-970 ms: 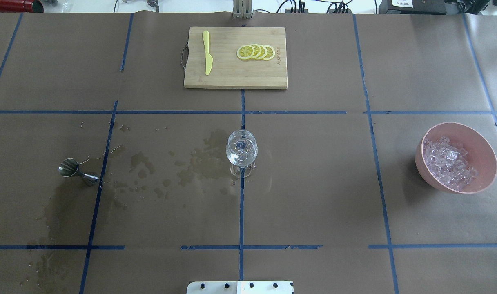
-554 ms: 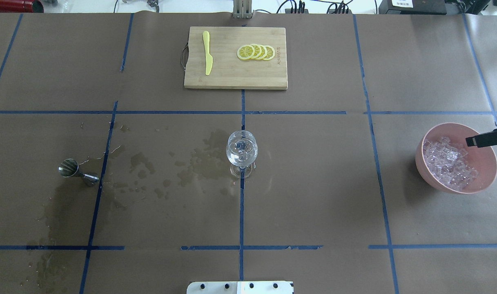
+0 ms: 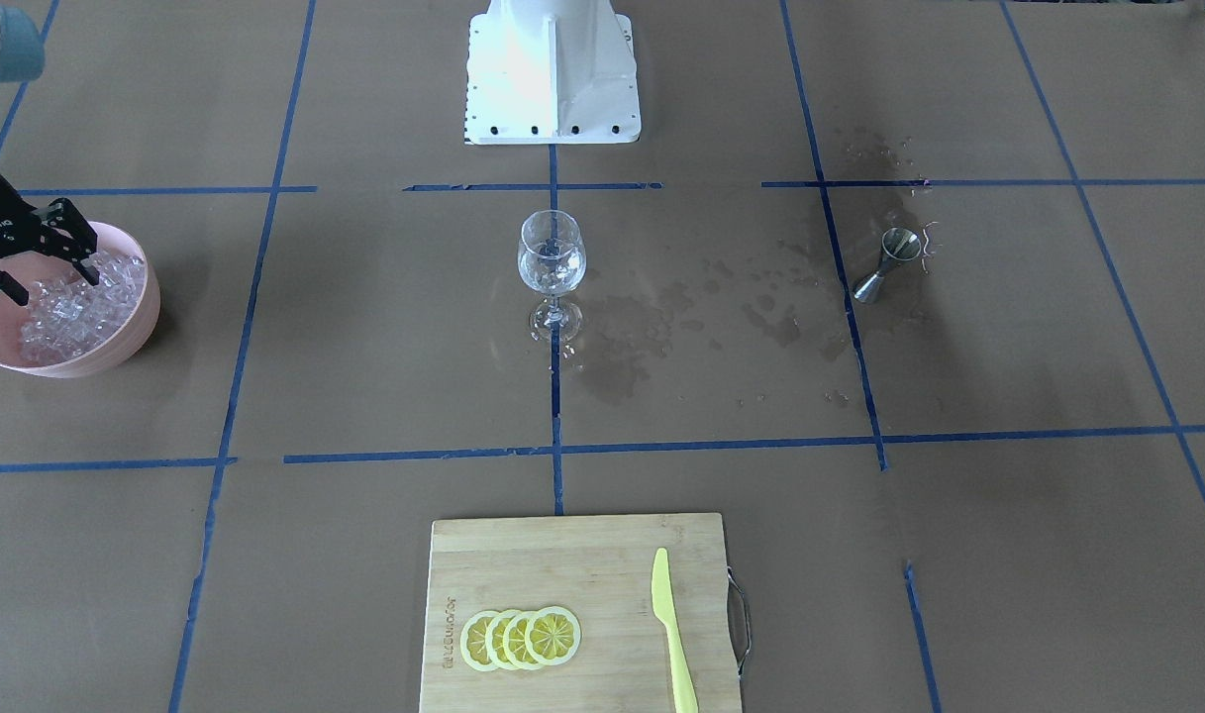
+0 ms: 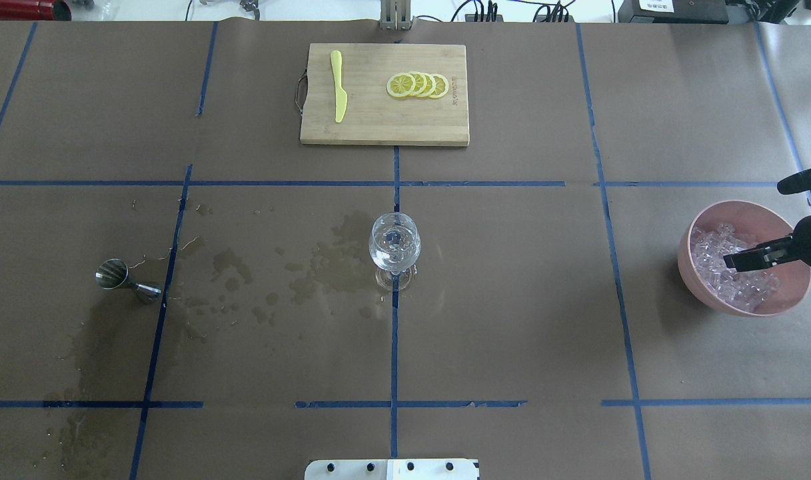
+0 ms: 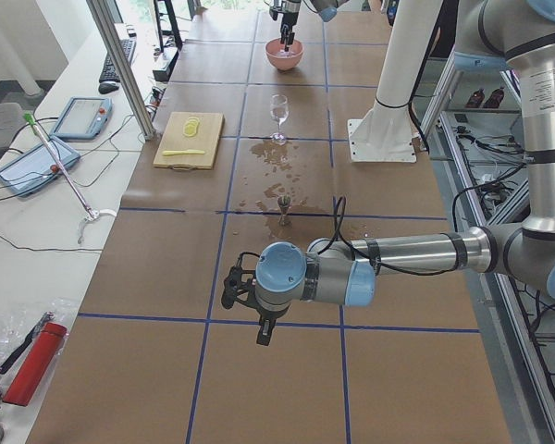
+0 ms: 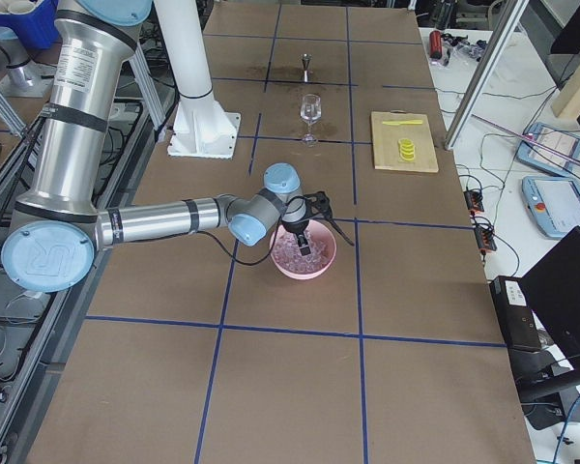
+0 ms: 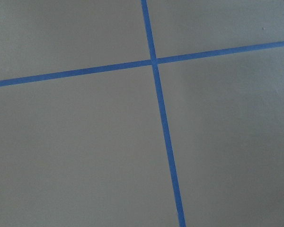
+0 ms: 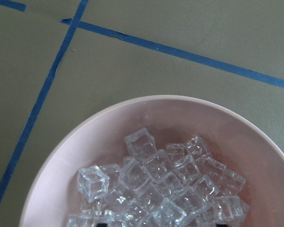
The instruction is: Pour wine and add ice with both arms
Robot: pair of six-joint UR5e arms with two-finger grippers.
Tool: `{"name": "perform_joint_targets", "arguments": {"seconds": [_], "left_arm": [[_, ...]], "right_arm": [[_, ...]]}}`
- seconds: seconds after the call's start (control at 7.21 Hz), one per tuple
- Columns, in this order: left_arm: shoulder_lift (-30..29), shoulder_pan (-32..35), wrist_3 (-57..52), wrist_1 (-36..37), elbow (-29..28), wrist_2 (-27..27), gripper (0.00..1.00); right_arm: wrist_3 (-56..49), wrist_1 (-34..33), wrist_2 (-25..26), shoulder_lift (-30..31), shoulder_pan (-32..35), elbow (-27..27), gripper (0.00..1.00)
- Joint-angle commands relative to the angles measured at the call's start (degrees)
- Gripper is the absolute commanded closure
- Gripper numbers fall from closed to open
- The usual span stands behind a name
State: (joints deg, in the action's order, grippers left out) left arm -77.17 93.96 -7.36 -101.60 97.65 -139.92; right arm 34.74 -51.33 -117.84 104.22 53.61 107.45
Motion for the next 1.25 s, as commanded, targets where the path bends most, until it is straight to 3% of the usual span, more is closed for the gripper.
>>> {"name": "perform_joint_targets", "arguments": {"seconds": [0.0, 1.11], "left_arm": [[0.00, 0.00, -0.02, 0.00, -0.01, 0.00, 0.00], [0.18, 0.00, -0.11, 0.00, -0.09, 0.09, 0.00]], "right_arm": [[-0.02, 0.01, 1.82, -1.55, -0.43, -1.71, 0.23], [-0.11, 0.01, 2.87, -1.65, -1.84, -2.51, 0.33]]}}
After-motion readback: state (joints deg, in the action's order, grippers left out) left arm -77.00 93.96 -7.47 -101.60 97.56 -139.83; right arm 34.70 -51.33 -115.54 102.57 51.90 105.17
